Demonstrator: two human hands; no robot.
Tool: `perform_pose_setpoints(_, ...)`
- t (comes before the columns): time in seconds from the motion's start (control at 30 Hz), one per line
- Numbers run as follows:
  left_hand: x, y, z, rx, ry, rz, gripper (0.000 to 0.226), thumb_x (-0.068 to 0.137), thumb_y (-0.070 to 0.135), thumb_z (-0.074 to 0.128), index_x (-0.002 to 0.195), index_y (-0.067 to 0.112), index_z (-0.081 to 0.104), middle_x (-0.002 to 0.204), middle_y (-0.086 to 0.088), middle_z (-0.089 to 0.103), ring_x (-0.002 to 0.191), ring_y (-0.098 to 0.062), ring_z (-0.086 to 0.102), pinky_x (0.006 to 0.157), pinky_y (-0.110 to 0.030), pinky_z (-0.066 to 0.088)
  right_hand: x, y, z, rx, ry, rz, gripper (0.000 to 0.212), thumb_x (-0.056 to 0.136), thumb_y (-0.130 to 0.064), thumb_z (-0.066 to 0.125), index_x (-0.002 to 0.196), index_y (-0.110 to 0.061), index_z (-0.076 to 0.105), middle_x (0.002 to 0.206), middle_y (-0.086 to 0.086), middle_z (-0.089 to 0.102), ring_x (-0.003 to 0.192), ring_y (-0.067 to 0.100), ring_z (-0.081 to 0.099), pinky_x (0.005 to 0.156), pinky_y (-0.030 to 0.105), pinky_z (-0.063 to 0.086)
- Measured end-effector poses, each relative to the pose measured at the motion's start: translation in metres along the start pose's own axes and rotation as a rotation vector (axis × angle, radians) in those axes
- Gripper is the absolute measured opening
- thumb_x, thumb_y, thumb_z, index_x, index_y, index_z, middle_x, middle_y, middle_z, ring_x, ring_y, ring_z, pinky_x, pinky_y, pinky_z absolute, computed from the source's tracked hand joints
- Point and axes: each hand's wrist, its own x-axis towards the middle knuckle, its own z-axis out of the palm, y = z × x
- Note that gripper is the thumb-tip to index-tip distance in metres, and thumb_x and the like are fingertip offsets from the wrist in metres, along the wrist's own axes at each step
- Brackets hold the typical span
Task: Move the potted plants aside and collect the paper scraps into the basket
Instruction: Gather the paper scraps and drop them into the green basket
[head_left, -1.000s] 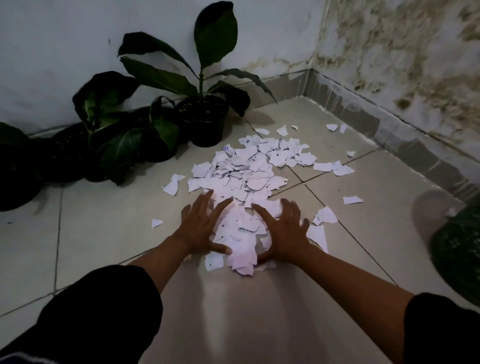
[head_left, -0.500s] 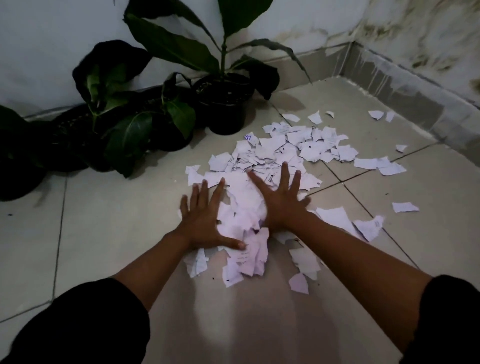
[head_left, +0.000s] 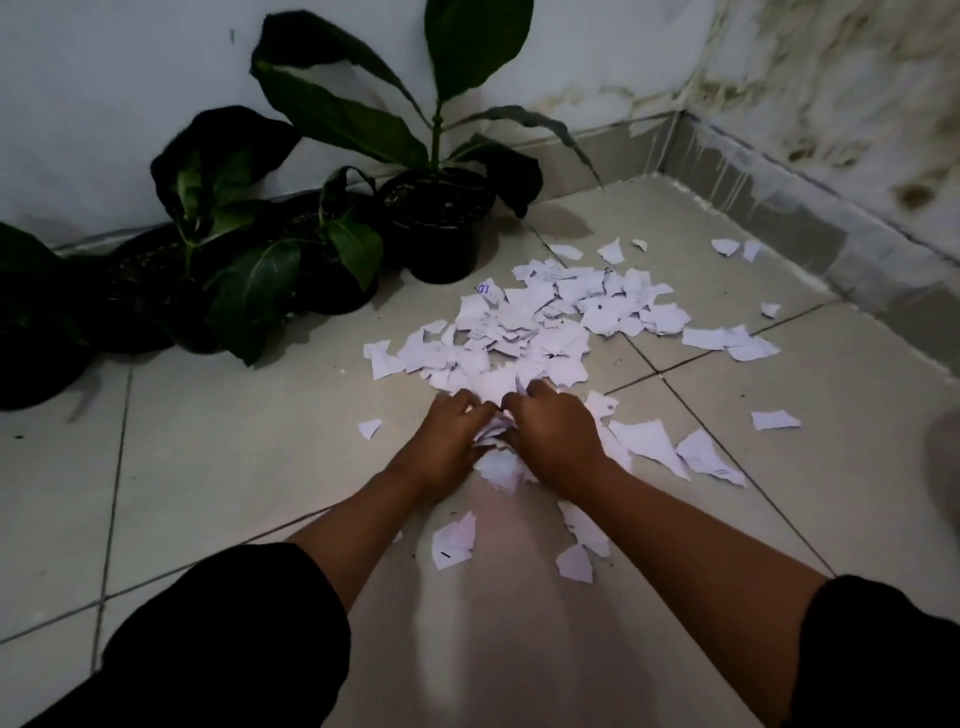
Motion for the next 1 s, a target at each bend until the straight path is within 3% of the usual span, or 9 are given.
perform_pose_setpoints(0.13, 0.0, 0.015, -0.019, -0.064, 0.067, -0.042, 0.016, 0.08, 0.017, 0.058, 0.091, 0.007, 0.065, 0.092, -0.017, 0.067, 0.088, -0.033, 0.061, 0.067, -0.022, 0.031, -0.024, 0.02, -0.017, 0.301, 0.085, 0.182, 0.019, 0.085, -0.014, 0.059, 0.101, -0.012, 0.068, 0.101, 0.014, 0.068, 0.098, 0.034, 0.062, 0.074, 0.03, 0.044)
perform_pose_setpoints(0.33, 0.015, 0.055, -0.059, -0.264, 0.081, -0.288, 0.019, 0.09, 0.004, 0.054, 0.106, 0.0, 0.063, 0.115, -0.016, 0.064, 0.112, -0.03, 0.057, 0.085, -0.029, 0.041, -0.061, 0.065, -0.065, 0.742, 0.075, 0.488, 0.008, 0.077, -0.007, 0.068, 0.083, -0.003, 0.072, 0.088, 0.011, 0.07, 0.089, 0.025, 0.063, 0.067, 0.022, 0.037)
perform_pose_setpoints(0.47, 0.027, 0.116, -0.082, -0.565, 0.035, -0.37, 0.02, 0.089, 0.003, 0.052, 0.072, 0.014, 0.053, 0.078, -0.006, 0.055, 0.076, -0.023, 0.053, 0.064, -0.024, 0.041, -0.08, 0.086, -0.101, 1.126, 0.135, 0.664, 0.024, 0.07, -0.001, 0.07, 0.054, -0.018, 0.062, 0.073, 0.009, 0.057, 0.074, 0.025, 0.059, 0.068, 0.044, 0.053)
perform_pose_setpoints(0.57, 0.044, 0.172, -0.084, -0.709, 0.057, -0.378, 0.024, 0.091, 0.01, 0.049, 0.067, 0.014, 0.051, 0.066, -0.005, 0.05, 0.055, -0.016, 0.045, 0.044, -0.017, 0.036, -0.093, 0.108, -0.137, 1.386, 0.241, 0.725, 0.022, 0.075, 0.006, 0.065, 0.065, -0.012, 0.058, 0.079, 0.016, 0.057, 0.072, 0.027, 0.058, 0.063, 0.039, 0.051)
perform_pose_setpoints(0.67, 0.065, 0.246, -0.078, -1.0, 0.041, -0.37, 0.015, 0.094, 0.013, 0.047, 0.084, 0.009, 0.056, 0.071, -0.007, 0.056, 0.048, -0.015, 0.058, 0.041, -0.016, 0.043, -0.115, 0.135, -0.182, 1.587, 0.382, 0.735, 0.013, 0.079, 0.008, 0.059, 0.082, -0.005, 0.06, 0.085, 0.018, 0.061, 0.07, 0.027, 0.06, 0.056, 0.029, 0.051)
perform_pose_setpoints(0.73, 0.075, 0.264, -0.08, -1.242, 0.067, -0.403, 0.019, 0.097, 0.015, 0.045, 0.106, 0.004, 0.057, 0.082, -0.009, 0.062, 0.053, -0.015, 0.064, 0.042, -0.018, 0.049, -0.11, 0.138, -0.204, 1.656, 0.423, 0.746, 0.013, 0.079, 0.006, 0.057, 0.079, -0.007, 0.06, 0.084, 0.014, 0.063, 0.072, 0.025, 0.061, 0.055, 0.026, 0.052)
perform_pose_setpoints(0.83, 0.089, 0.353, -0.073, -1.515, -0.112, -0.309, 0.023, 0.101, 0.02, 0.039, 0.106, 0.006, 0.057, 0.104, -0.008, 0.062, 0.058, -0.012, 0.07, 0.04, -0.017, 0.05, -0.15, 0.186, -0.257, 1.757, 0.717, 0.722, 0.014, 0.078, 0.003, 0.051, 0.069, -0.007, 0.055, 0.064, 0.009, 0.06, 0.056, 0.02, 0.057, 0.042, 0.02, 0.046)
perform_pose_setpoints(0.93, 0.096, 0.438, -0.056, -1.625, -0.261, -0.231, 0.036, 0.101, 0.024, 0.04, 0.13, 0.003, 0.05, 0.129, -0.011, 0.058, 0.088, -0.022, 0.068, 0.044, -0.019, 0.053, -0.201, 0.237, -0.29, 1.598, 1.031, 0.883, 0.017, 0.081, -0.002, 0.049, 0.065, -0.007, 0.048, 0.045, 0.003, 0.055, 0.044, 0.017, 0.05, 0.037, 0.018, 0.038)
perform_pose_setpoints(1.0, 0.097, 0.48, -0.037, -1.572, -0.326, -0.225, 0.041, 0.099, 0.028, 0.045, 0.132, 0.003, 0.049, 0.123, -0.016, 0.062, 0.082, -0.023, 0.066, 0.049, -0.025, 0.057, -0.232, 0.262, -0.288, 1.391, 1.072, 1.068, 0.005, 0.079, -0.005, 0.054, 0.081, -0.002, 0.056, 0.063, 0.012, 0.065, 0.049, 0.02, 0.055, 0.047, 0.023, 0.043)
